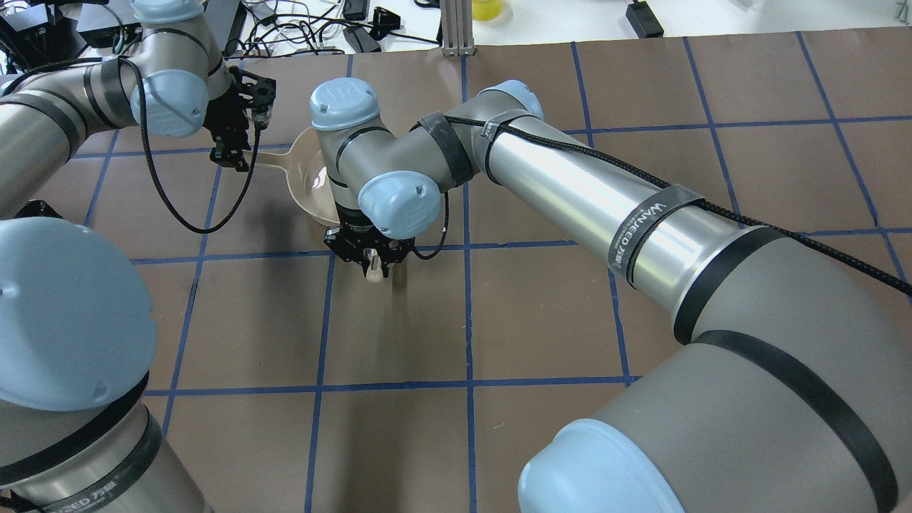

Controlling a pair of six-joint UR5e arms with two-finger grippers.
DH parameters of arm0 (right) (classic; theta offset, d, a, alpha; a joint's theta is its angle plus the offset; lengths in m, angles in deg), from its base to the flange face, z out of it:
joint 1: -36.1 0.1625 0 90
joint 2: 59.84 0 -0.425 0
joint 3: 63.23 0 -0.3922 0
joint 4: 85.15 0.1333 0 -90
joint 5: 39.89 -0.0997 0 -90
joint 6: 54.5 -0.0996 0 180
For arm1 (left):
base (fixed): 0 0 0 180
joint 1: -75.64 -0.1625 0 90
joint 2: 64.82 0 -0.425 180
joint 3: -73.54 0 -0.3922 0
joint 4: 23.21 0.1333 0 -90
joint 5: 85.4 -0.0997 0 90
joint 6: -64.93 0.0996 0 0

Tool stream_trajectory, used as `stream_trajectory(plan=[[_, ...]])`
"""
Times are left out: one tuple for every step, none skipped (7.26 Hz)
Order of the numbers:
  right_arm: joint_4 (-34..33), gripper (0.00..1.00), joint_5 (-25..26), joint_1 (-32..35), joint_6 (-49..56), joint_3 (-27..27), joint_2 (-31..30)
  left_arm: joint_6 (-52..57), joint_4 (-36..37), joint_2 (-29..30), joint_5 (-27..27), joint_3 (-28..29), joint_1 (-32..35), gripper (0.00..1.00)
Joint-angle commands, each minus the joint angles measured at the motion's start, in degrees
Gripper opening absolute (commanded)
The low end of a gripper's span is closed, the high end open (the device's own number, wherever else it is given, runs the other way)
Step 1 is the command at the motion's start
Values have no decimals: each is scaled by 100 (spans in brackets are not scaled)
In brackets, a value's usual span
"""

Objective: Sweep and dump trash into bin
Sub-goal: 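Sweep the trash into the dustpan with the brush in the right gripper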

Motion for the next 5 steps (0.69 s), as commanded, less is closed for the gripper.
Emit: stream_trajectory(plan=[[-142,0,-220,94,-13,-46,-4,2,0,0,12,-1,0,19],[-238,0,-230,129,-30,-81,-4,2,0,0,12,-1,0,19],[-239,0,-300,156,-39,-90,22,2,0,0,12,-9,0,19],[-213,0,-231,156,83,-108,22,2,0,0,21,-10,-9,19],[-160,0,-187,86,328,-99,-21,2,0,-9,21,-10,0,19]])
